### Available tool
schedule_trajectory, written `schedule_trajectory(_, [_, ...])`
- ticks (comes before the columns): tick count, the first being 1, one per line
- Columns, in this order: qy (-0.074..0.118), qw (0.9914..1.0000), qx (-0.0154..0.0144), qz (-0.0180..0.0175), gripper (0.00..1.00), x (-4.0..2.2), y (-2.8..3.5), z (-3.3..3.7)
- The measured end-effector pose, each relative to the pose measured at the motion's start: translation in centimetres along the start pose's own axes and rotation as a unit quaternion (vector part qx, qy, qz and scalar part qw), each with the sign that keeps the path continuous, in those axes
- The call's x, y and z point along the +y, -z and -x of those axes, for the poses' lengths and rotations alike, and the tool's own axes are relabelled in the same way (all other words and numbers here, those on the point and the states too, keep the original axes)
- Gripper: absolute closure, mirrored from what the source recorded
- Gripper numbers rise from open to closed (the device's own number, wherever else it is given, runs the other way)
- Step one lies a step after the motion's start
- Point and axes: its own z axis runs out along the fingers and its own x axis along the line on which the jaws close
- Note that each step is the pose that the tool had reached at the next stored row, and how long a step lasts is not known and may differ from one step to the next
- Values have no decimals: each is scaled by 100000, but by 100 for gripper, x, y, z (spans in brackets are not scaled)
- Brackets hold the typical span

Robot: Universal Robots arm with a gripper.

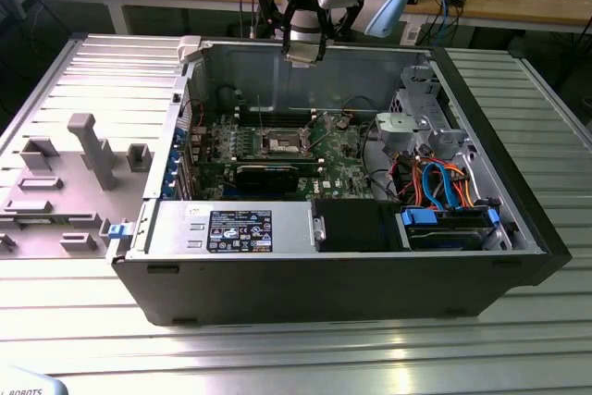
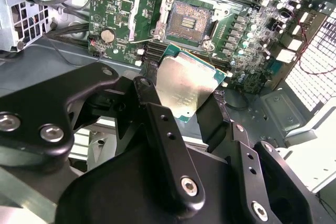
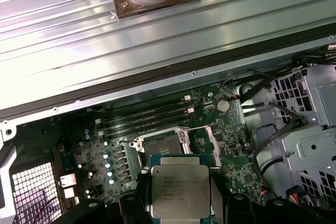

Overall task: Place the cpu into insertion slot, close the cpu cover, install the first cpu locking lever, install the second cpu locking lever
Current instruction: 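Place the cpu into insertion slot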

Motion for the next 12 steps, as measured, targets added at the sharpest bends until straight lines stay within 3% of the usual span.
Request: schedule_trajectory(12, [-796,99997,-72,17,46,0,0,0])
